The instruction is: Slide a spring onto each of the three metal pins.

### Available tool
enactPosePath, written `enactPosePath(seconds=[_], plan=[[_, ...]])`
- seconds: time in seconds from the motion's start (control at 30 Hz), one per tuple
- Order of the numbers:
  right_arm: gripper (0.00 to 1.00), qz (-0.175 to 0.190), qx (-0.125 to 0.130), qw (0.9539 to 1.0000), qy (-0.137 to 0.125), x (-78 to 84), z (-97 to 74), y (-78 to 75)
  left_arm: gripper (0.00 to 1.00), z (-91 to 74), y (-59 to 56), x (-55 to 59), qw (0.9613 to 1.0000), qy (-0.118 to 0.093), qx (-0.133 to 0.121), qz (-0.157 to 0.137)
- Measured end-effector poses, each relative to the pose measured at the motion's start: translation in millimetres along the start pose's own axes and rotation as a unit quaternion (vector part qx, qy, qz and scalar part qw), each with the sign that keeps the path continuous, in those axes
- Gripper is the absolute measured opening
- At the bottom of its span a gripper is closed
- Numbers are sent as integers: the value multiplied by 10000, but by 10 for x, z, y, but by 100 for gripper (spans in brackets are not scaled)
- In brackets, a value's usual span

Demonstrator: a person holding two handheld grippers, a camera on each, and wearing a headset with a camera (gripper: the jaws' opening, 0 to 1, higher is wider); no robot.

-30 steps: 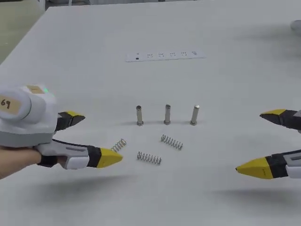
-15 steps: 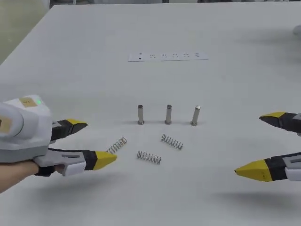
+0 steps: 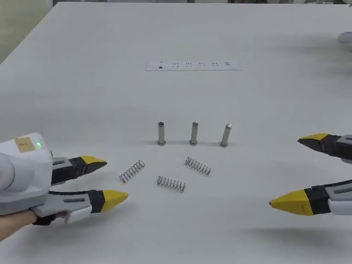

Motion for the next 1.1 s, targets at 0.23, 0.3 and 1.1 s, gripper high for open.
enactPosePath(seconds=[0.23,0.3,1.1], plan=[[100,20,45,10000,65,25,-34,14,26,81,21,34,9999,-80,-66,43],[100,27,61,10000,65,26,-44,13,25,98,27,35,9999,-118,-91,30],[100,49,58,9999,94,29,-29,54,10,186,74,88,9988,-226,-330,-269]])
Point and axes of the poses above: the centre of the closed fingertips' face, and the gripper's own axes: z roughly forward along the fingers, y roughly to its left, x roughly out of its underside, the point moved 5 cm from there along -z, roughly backward along the fingers, and after that the axes turned 5 degrees about -y, right-handed, at the moved point
